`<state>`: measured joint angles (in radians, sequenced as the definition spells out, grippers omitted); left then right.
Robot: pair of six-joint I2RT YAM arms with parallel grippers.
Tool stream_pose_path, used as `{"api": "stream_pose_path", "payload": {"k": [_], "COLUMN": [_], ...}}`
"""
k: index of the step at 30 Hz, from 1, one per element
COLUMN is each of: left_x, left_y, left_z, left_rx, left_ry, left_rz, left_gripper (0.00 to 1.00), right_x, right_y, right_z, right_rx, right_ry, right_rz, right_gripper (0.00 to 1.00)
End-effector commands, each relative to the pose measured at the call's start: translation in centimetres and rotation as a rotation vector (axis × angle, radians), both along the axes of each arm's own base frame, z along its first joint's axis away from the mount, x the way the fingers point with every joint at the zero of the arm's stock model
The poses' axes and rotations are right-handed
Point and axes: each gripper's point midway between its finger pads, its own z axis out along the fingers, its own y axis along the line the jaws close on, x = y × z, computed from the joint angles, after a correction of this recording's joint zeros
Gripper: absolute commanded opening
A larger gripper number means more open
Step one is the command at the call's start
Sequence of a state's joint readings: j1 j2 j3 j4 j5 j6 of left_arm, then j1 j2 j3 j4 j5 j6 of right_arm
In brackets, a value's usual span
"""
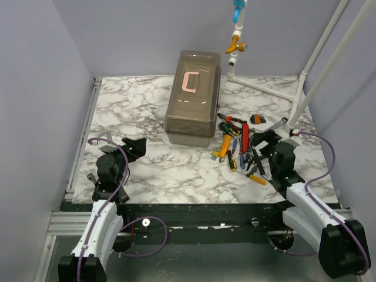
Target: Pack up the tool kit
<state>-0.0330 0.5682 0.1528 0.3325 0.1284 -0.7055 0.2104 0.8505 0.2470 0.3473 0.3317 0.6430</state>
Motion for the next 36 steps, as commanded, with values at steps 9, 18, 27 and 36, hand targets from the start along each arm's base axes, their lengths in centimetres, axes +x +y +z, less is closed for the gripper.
{"api": "stream_pose_path", "payload": {"k": [9, 18, 27, 36], "left_x": [-0.4, -0.7, 0.1, 5.0], "left_y": [-2.5, -6.2, -5.5, -9.5], "left_z": [1.3, 3.8, 10.5, 14.0], "left_rx": [0.019, 0.146, 0.164, 0.236], "left_ry": [-0.062, -0.091, -0.046, 0.073], "left_rz": [-0.134, -0.188, -0.085, -0.209], "left_gripper": [0.98, 0.98, 0.98, 0.99], "right_x": [0.7, 1.5, 4.4, 8.9], "right_y": [1.1, 5.4, 11.3, 18.5], "right_z": [-0.4, 1.9, 7.2, 10.0], "right_rx": [0.011, 0.071, 0.220, 0.206], "right_ry": [0.026, -0.036, 0.022, 0.097], "right_rz": [0.047, 0.272, 0.513, 0.579], "right_gripper": [1.00, 1.00, 1.00, 1.00]}}
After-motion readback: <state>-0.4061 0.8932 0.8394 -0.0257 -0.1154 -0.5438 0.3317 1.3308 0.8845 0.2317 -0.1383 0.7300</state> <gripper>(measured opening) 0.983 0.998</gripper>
